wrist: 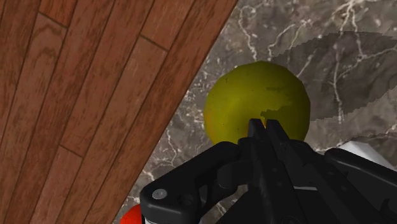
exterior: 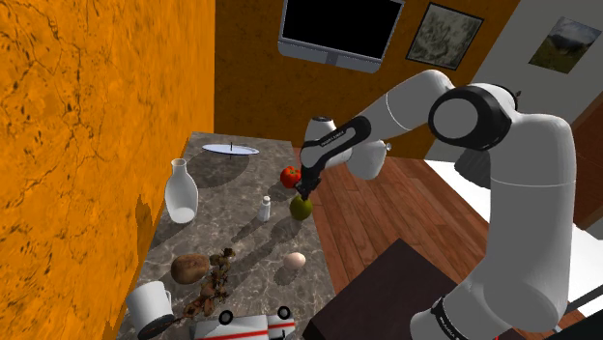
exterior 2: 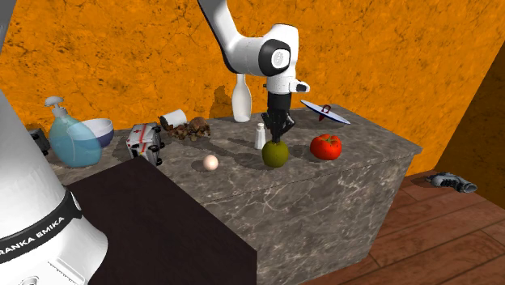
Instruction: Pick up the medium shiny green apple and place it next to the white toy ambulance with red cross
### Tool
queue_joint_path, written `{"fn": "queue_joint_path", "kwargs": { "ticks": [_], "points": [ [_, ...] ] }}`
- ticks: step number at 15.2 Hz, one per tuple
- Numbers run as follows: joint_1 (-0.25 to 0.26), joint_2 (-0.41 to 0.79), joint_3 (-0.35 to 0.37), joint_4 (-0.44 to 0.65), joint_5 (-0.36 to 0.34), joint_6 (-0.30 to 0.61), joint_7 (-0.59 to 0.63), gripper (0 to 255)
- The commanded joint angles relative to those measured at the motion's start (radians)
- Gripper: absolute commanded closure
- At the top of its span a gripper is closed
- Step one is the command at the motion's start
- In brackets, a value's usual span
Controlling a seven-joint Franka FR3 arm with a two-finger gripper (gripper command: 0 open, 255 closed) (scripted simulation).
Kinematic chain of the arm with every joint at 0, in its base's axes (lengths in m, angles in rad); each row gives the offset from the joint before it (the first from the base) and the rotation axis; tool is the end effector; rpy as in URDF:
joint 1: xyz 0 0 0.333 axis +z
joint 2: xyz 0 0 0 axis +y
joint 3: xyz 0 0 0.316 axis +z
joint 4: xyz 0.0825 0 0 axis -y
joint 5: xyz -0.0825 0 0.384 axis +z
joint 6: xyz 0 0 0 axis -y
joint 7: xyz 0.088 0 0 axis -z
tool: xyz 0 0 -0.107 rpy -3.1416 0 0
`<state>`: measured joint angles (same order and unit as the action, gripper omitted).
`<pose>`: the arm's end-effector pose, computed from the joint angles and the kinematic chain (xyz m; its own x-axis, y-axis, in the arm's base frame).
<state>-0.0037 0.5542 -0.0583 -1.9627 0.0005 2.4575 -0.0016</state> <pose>0.6084 -0.0370 0.1836 0.9968 -0.0538 -0.0586 -0.0520 -0.9982 0.0303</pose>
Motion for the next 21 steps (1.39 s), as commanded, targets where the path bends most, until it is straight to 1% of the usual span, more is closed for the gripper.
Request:
{"fn": "queue_joint_path", "kwargs": {
  "ticks": [1, 11, 21],
  "points": [
    [0.0, -0.021, -0.001, -0.002, -0.001, -0.019, 0.0, 255],
    [0.003, -0.122, -0.005, -0.003, -0.006, -0.118, 0.0, 255],
    [0.006, -0.208, -0.008, 0.019, -0.011, -0.226, 0.001, 255]
  ]
}}
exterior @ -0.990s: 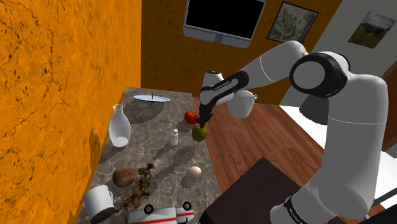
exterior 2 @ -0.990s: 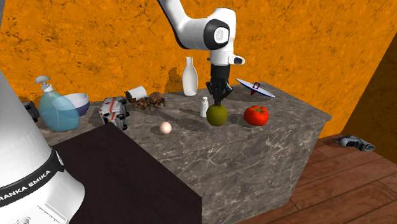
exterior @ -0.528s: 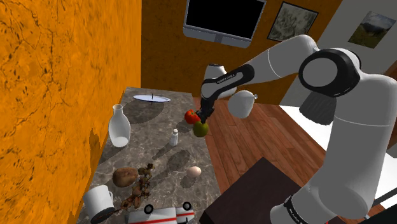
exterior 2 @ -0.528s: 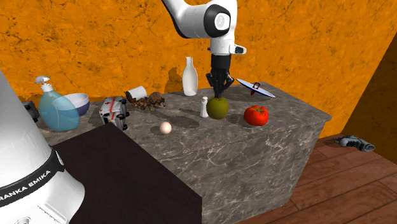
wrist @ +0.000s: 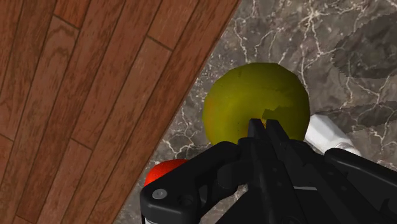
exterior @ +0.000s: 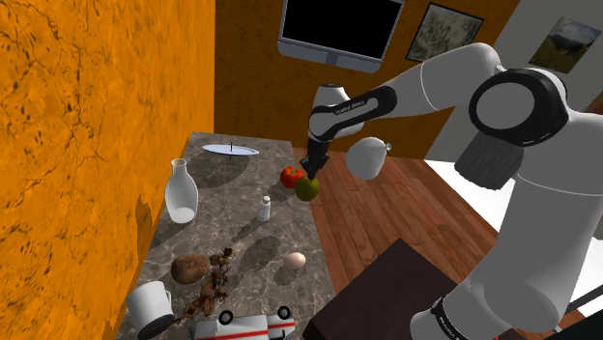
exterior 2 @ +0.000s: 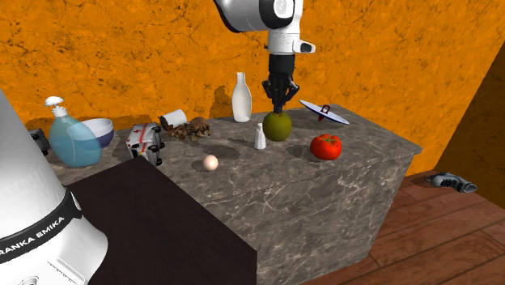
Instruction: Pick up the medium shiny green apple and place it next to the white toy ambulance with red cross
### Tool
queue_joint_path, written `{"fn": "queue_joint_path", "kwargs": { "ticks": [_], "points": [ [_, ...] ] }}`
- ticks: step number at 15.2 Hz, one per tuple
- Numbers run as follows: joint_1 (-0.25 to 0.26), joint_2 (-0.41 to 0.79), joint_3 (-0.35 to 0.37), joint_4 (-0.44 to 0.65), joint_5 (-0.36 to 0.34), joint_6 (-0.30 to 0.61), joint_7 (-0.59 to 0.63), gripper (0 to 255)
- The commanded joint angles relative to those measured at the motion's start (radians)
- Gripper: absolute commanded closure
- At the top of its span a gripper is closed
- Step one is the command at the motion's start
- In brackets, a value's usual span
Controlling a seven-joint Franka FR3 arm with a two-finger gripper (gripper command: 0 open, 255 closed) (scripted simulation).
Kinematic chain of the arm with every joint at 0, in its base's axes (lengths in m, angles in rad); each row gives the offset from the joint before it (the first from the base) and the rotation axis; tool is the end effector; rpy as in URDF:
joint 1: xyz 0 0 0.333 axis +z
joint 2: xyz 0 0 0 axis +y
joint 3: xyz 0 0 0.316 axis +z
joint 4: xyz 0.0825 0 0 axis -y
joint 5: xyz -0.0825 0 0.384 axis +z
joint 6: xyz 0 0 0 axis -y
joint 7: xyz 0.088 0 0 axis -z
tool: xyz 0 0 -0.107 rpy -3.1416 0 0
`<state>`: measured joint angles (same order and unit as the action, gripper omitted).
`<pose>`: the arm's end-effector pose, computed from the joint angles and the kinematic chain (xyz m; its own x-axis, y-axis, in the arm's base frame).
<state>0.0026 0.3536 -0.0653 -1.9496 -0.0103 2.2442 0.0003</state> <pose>0.6080 -0.0369 0.2939 0.9968 -0.0537 -0.0584 -0.0520 -0.9982 0.0303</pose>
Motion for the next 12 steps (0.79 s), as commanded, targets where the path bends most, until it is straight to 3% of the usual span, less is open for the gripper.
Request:
{"fn": "queue_joint_path", "kwargs": {
  "ticks": [1, 10, 12],
  "points": [
    [0.0, -0.015, -0.001, 0.009, -0.001, -0.024, -0.001, 255],
    [0.001, -0.078, -0.002, 0.048, -0.004, -0.126, -0.001, 255],
    [0.022, -0.134, 0.008, -0.032, -0.009, -0.103, 0.032, 255]
  ]
}}
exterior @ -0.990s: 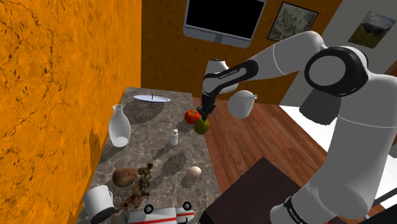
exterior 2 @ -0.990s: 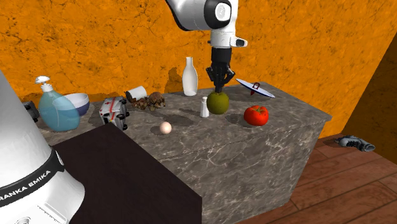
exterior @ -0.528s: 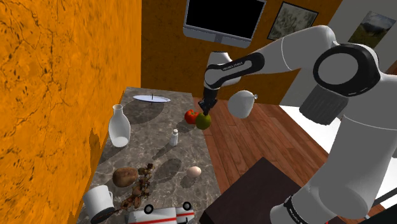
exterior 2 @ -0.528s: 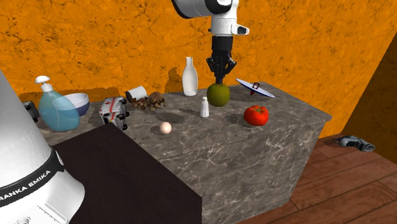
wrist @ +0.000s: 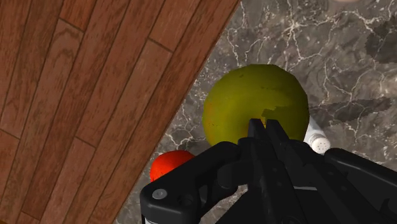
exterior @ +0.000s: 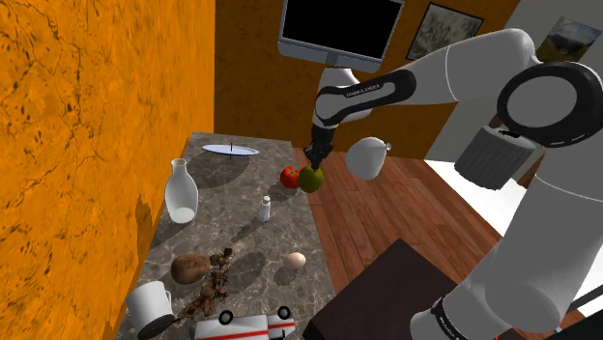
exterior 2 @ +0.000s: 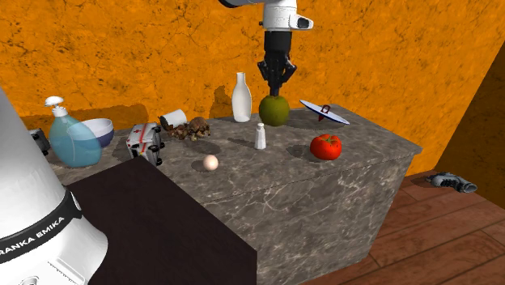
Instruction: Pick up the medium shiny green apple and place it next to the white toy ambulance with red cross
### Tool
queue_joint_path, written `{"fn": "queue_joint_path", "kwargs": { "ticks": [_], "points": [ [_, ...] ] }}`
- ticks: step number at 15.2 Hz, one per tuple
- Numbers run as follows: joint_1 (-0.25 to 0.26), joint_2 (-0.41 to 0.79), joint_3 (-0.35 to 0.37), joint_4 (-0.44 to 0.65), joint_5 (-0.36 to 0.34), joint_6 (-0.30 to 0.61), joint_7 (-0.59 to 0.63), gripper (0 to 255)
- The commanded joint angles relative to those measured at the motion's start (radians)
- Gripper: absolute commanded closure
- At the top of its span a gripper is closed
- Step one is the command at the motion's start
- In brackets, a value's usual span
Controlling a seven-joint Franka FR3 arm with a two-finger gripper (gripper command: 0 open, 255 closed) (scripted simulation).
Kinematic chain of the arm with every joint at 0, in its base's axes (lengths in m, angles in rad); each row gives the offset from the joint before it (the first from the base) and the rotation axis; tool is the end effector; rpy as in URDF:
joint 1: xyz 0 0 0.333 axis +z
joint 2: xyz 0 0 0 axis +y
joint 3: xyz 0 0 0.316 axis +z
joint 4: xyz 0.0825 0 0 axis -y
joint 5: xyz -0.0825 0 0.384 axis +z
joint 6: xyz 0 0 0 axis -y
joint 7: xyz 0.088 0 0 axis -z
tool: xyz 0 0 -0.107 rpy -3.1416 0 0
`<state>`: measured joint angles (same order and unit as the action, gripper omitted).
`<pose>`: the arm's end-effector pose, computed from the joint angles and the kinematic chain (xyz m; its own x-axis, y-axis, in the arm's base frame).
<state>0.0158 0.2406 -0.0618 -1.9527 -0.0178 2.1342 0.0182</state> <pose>0.5964 -0.0269 0.3516 0.9969 -0.0537 -0.0583 -0.0520 -0.9982 0.0303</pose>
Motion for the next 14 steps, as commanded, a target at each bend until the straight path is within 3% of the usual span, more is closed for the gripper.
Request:
{"fn": "queue_joint_path", "kwargs": {
  "ticks": [1, 14],
  "points": [
    [0.019, -0.048, 0.01, -0.067, -0.004, 0.018, 0.031, 255],
    [0.151, -0.359, 0.129, -0.457, 0.012, 0.093, 0.272, 255]
  ]
}}
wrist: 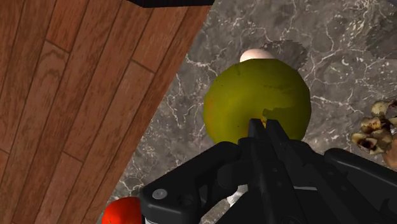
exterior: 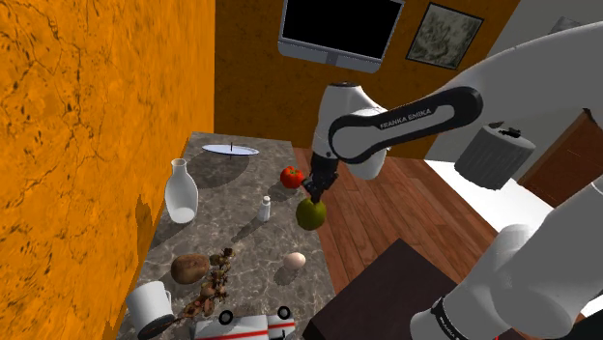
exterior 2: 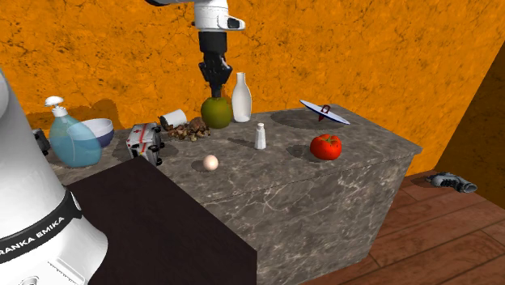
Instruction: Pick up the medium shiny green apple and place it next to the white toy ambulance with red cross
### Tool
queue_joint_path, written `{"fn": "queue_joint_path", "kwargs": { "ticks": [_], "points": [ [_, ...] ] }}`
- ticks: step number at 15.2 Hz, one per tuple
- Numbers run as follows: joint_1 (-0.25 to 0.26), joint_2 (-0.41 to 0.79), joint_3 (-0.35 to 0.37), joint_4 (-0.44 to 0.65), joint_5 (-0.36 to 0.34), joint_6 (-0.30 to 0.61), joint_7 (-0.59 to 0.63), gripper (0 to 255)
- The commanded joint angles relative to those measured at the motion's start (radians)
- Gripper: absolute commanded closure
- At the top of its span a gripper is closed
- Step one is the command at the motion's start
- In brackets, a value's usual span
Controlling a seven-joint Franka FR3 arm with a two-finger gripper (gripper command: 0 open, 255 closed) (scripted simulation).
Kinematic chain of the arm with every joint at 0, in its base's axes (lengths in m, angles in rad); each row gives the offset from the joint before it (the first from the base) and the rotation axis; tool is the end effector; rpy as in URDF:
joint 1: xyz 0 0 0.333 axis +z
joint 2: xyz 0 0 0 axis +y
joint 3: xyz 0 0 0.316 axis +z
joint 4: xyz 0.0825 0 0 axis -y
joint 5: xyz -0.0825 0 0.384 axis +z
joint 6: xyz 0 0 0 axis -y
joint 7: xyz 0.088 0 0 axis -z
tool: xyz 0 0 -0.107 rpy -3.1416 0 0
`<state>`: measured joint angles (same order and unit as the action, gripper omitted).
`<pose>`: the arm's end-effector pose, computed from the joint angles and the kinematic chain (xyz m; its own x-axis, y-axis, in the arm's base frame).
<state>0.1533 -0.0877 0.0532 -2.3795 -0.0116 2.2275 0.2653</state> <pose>0.4683 0.0977 0.3510 0.9969 -0.0525 -0.0587 -0.0509 -0.9983 0.0298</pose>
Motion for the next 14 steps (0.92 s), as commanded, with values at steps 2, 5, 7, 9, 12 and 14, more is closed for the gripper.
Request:
{"fn": "queue_joint_path", "kwargs": {
  "ticks": [2, 5, 7, 9, 12, 14],
  "points": [
    [0.036, -0.071, 0.04, -0.075, 0.018, 0.003, 0.064, 255],
    [0.073, -0.127, 0.081, -0.133, 0.042, 0.005, 0.125, 255],
    [0.099, -0.161, 0.11, -0.166, 0.061, 0.005, 0.166, 255],
    [0.127, -0.192, 0.141, -0.194, 0.083, 0.004, 0.208, 255],
    [0.172, -0.232, 0.19, -0.227, 0.118, 0.0, 0.274, 255],
    [0.203, -0.253, 0.223, -0.243, 0.142, -0.002, 0.319, 255]
  ]
}}
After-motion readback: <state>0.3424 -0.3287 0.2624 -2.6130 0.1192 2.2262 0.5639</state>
